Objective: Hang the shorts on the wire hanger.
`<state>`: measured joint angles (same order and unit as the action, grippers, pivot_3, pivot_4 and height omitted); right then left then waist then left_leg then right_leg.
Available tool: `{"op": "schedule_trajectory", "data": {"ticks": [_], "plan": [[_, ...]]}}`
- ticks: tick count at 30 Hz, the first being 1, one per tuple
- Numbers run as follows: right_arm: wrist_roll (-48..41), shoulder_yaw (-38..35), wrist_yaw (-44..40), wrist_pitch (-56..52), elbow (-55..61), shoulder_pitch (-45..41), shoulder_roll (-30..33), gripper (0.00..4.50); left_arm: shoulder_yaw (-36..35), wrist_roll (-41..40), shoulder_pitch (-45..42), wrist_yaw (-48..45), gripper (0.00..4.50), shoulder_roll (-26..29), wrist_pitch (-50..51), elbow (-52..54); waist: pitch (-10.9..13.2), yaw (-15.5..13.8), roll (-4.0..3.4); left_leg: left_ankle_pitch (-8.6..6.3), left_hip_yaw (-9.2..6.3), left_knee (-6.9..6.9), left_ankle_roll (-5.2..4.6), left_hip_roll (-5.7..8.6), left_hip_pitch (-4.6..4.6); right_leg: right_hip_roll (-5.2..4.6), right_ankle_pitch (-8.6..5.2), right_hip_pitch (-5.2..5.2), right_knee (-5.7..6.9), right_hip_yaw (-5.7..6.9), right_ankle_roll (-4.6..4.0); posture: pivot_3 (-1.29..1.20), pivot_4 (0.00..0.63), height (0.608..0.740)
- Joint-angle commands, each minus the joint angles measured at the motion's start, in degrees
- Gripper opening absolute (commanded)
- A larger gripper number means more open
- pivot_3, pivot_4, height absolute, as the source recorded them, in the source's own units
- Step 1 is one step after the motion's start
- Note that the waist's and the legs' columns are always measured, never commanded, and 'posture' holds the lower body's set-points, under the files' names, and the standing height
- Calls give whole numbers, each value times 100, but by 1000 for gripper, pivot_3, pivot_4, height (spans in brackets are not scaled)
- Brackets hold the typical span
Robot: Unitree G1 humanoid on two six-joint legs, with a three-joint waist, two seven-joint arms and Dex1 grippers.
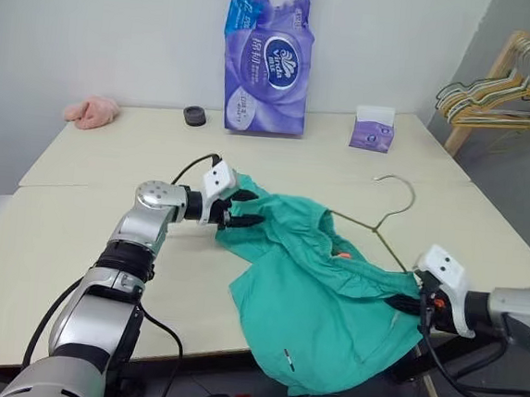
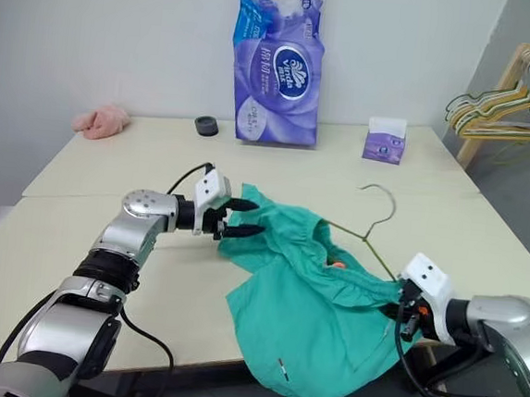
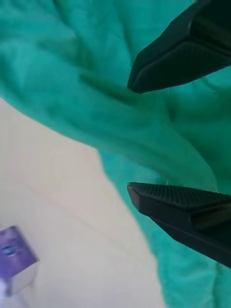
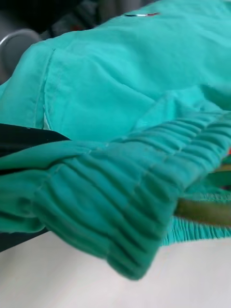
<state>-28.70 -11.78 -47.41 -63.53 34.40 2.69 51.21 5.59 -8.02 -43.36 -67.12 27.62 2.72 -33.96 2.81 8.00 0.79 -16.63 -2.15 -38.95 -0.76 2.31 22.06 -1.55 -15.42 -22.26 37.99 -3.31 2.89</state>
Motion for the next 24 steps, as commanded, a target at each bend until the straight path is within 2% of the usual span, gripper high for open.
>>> {"op": "schedule_trajectory", "data": {"ticks": [1,6,9,14,17,21,24], "plan": [[-204,-986,565,-700,361,293,-350,0,-97,-420,120,-50,3010,-52,687,985,2,13,-4,0,0,0,0,0,0,0,0,0,0,-1,0,-295,74,740],[-515,-2421,1085,-2260,954,441,-1298,0,231,-815,314,189,3010,-587,1660,2319,46,7,-30,0,0,0,-1,0,-2,0,0,3,0,-3,0,-347,102,740],[-711,-3309,1348,-2869,1146,545,-1541,0,540,-895,282,338,3010,-1011,2037,2846,113,33,-53,0,5,-3,-1,3,-2,0,-1,6,-2,-9,1,-369,119,740],[-1541,-4551,1883,-2897,767,981,-1109,0,1175,-901,146,483,3010,-1794,2230,3259,239,209,-75,0,26,0,-3,3,-7,16,-8,11,-3,-26,13,-432,143,740],[-2286,-5200,2462,-2897,392,985,-717,0,1258,-983,-82,644,3010,-2312,2288,3106,335,423,-52,-6,63,1,-15,2,-15,33,-25,14,-6,-59,42,-460,154,740],[-3023,-5676,3360,-2897,-134,839,-150,0,1226,-850,-355,1020,3010,-2793,2031,2848,395,718,-61,-20,89,8,-37,4,-7,50,-41,21,-23,-80,67,-472,163,740],[-3213,-5751,3984,-2897,-628,496,358,0,1183,-636,-599,1452,3010,-3057,1656,2614,424,923,-60,-29,105,17,-52,3,-9,53,-46,23,-36,-92,75,-465,167,740]]}}
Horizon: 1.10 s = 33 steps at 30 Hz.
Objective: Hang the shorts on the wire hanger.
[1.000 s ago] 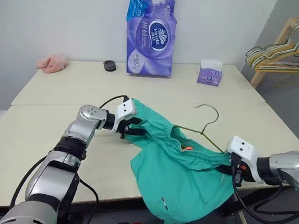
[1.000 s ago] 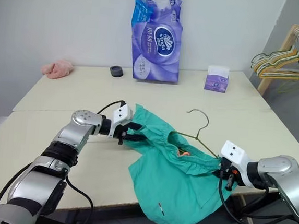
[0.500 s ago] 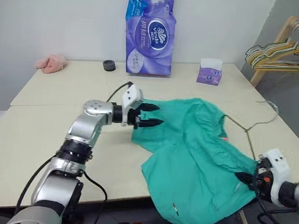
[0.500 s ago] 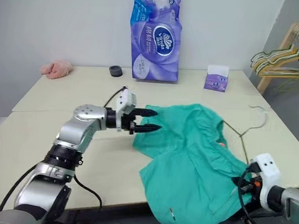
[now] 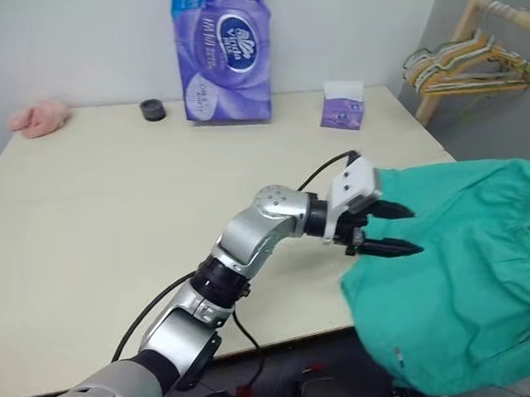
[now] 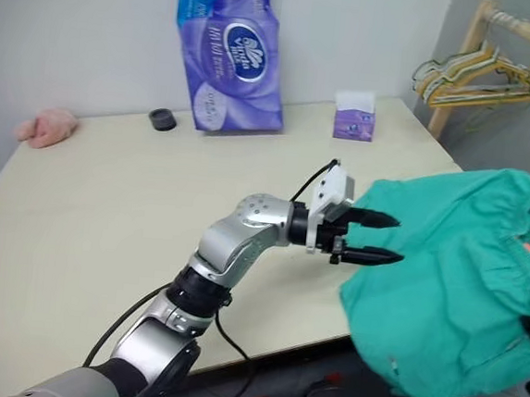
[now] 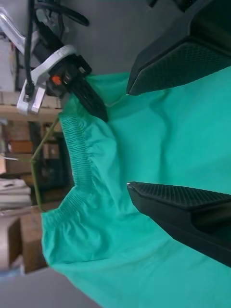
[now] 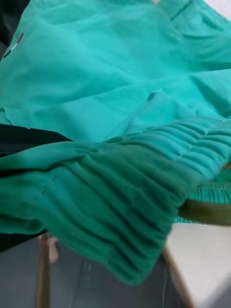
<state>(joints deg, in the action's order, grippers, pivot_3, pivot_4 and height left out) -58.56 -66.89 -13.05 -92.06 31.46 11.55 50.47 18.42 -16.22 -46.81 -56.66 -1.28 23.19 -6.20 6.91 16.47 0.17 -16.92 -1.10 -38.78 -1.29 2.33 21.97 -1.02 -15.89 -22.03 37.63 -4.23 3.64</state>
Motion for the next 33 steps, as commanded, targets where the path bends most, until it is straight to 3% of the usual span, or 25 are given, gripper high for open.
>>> {"op": "schedule_trajectory", "data": {"ticks": [1,7,13,21,25,33], "plan": [[-162,-188,744,-44,-592,-631,662,0,-115,297,-392,594,3010,-274,-589,-285,40,135,2,-1,6,-1,-1,1,0,0,0,1,-2,0,1,-457,172,740],[-56,251,1611,-44,-1993,-1767,1403,0,-93,559,-861,1034,3010,-574,-1025,-667,155,234,9,-15,29,1,-30,9,2,-5,12,22,-67,-7,24,-424,184,740],[877,1133,1864,-44,-3531,-3373,1943,0,-92,801,-1222,1337,3010,-775,-1567,-1075,239,217,-13,-28,93,2,-53,17,-5,-14,18,9,-69,-93,50,-397,189,740],[2054,2943,896,1108,-5882,-4520,2678,0,-136,783,-1524,1465,3010,-950,-1833,-1395,303,206,-19,-44,150,3,-77,13,-6,-14,23,-10,-72,-149,76,-353,198,740],[2796,3998,-6,2162,-7263,-4791,2948,0,-285,391,-1739,1373,3010,-1151,-1494,-1435,332,155,-28,-44,154,4,-77,12,-8,-14,23,-14,-69,-152,78,-324,200,740],[3439,4820,-1001,2513,-7991,-5312,3032,0,-180,-419,-1846,398,3010,-1010,-805,-979,344,96,-36,-44,159,2,-75,12,-12,-13,27,-14,-65,-151,84,-311,195,740]]}}
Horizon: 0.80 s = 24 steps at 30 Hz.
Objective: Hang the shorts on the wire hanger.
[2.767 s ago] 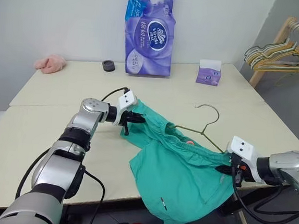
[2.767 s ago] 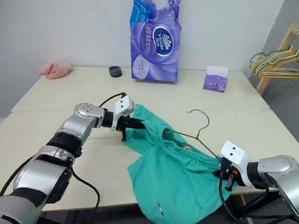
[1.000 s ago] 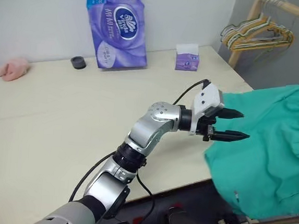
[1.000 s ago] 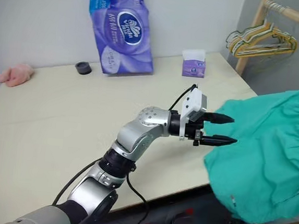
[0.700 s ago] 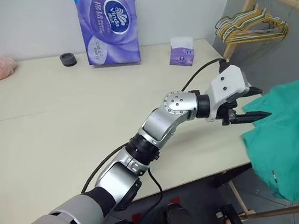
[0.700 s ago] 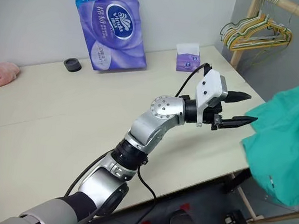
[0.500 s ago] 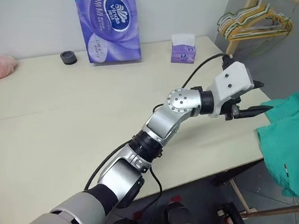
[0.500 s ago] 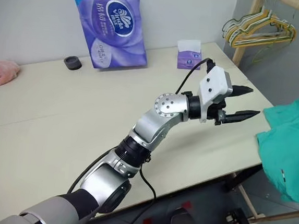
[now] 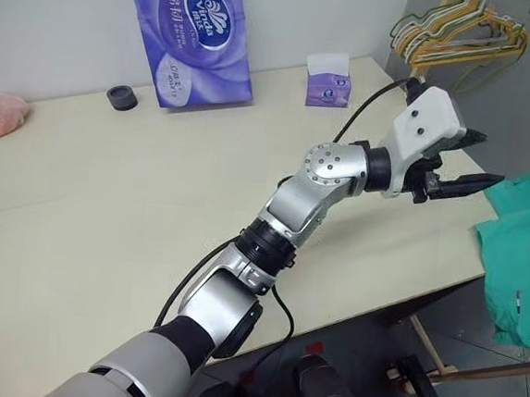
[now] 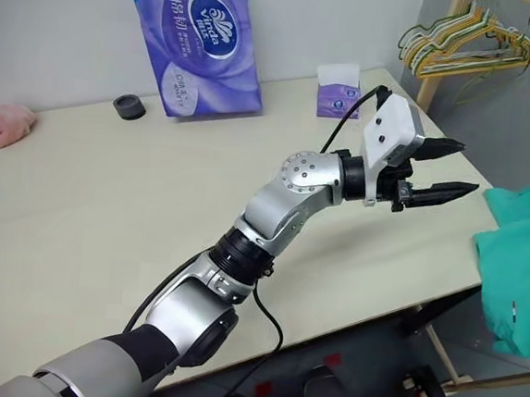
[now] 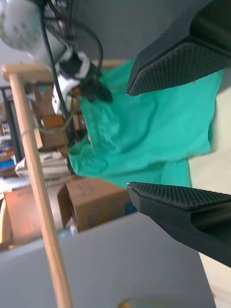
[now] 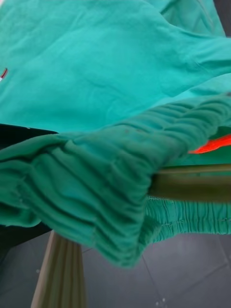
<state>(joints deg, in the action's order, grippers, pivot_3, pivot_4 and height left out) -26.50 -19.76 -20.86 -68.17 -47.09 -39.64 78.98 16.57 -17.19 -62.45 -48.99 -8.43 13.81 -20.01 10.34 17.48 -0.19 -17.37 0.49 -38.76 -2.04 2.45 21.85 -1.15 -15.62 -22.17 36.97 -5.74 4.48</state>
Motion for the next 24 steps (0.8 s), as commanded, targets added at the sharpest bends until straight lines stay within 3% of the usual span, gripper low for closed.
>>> {"op": "schedule_trajectory", "data": {"ticks": [1,24], "plan": [[310,168,-295,171,-181,-241,185,0,6,-374,-277,-479,3010,-254,143,456,0,-9,0,0,0,0,0,0,0,0,1,0,0,0,1,-311,193,740],[1428,667,-1057,1013,-779,-732,29,0,-173,-505,-433,-677,3010,-187,26,395,0,-207,-2,0,5,-7,1,0,-8,-1,15,1,4,-11,3,-269,181,740]]}}
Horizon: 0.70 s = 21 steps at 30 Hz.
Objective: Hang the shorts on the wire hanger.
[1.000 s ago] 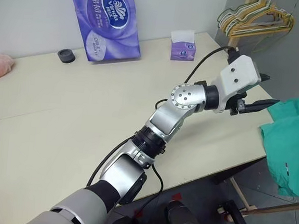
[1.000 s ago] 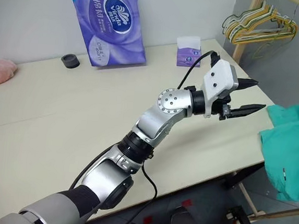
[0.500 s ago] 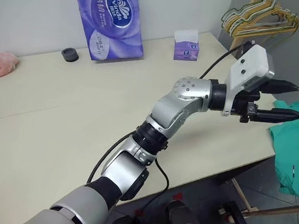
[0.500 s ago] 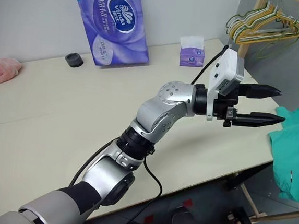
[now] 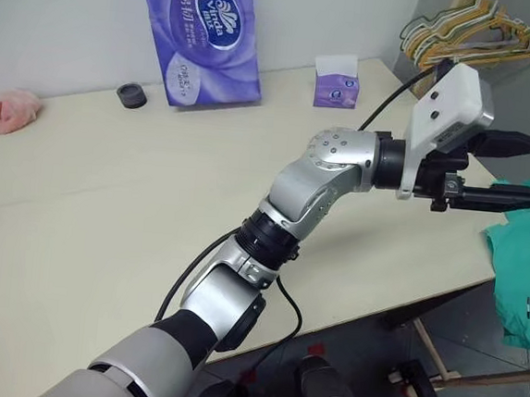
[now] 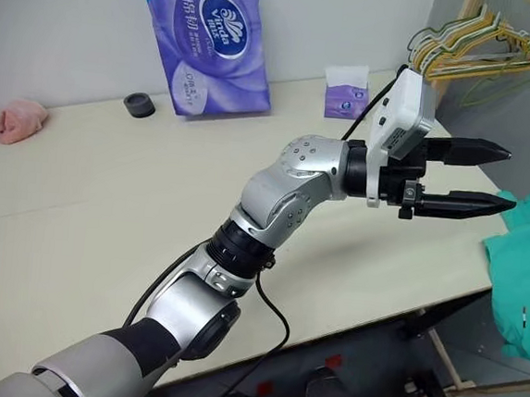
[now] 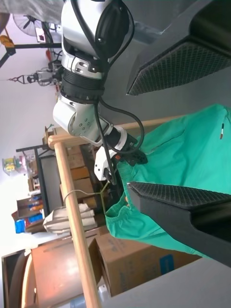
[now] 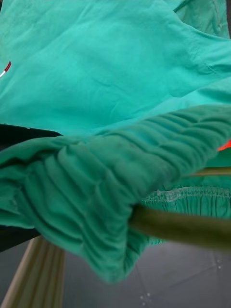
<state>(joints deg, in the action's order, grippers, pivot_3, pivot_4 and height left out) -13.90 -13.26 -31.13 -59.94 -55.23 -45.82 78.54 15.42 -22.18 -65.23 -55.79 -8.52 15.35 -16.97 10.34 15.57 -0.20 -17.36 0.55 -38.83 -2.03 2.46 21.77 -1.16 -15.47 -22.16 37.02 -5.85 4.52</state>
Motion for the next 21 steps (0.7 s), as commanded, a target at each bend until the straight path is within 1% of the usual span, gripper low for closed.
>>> {"op": "schedule_trajectory", "data": {"ticks": [1,4,10,12,14,15,17,21], "plan": [[192,11,-21,215,34,-119,70,263,-51,0,-153,5,3029,-179,-134,90,-1,-31,-1,0,0,0,0,0,0,0,1,0,0,-1,-1,-269,180,740],[228,-78,38,227,26,-166,44,1040,-42,7,-160,6,3035,-183,-157,66,-1,-76,-2,0,0,0,0,0,-1,-1,4,-2,0,-1,-7,-277,172,740],[177,-241,191,15,308,-258,38,3072,-27,39,-184,-14,3035,-188,-223,5,-10,-125,-16,0,-2,-4,1,0,-2,-1,6,-8,0,-2,-10,-290,158,740],[180,-369,422,-103,503,-324,54,3798,-24,47,-174,-26,3035,-188,-231,7,-13,-121,-21,0,-2,-3,1,1,-1,-2,7,-8,0,-1,-10,-297,152,740],[175,-537,674,-218,682,-365,36,4422,-18,56,-162,-41,3035,-187,-236,10,-15,-119,-26,0,-1,-3,1,1,-1,-2,7,-10,1,-2,-10,-301,147,740],[171,-651,828,-323,798,-349,3,4468,-11,71,-158,-43,3035,-188,-253,1,-16,-119,-26,0,-1,-3,1,1,-1,-2,7,-11,3,-2,-10,-304,143,740],[210,-1143,1376,-583,1345,-209,-152,4468,12,98,-140,-64,3035,-173,-267,1,-17,-118,-28,1,-5,-3,2,0,0,-2,6,-11,3,-1,-8,-308,138,740],[314,-2135,2098,-1136,2562,169,-582,4468,49,144,-91,-93,3035,-139,-295,6,-19,-121,-30,1,-5,-6,2,0,9,-2,6,-12,7,-2,-7,-308,132,740]]}}
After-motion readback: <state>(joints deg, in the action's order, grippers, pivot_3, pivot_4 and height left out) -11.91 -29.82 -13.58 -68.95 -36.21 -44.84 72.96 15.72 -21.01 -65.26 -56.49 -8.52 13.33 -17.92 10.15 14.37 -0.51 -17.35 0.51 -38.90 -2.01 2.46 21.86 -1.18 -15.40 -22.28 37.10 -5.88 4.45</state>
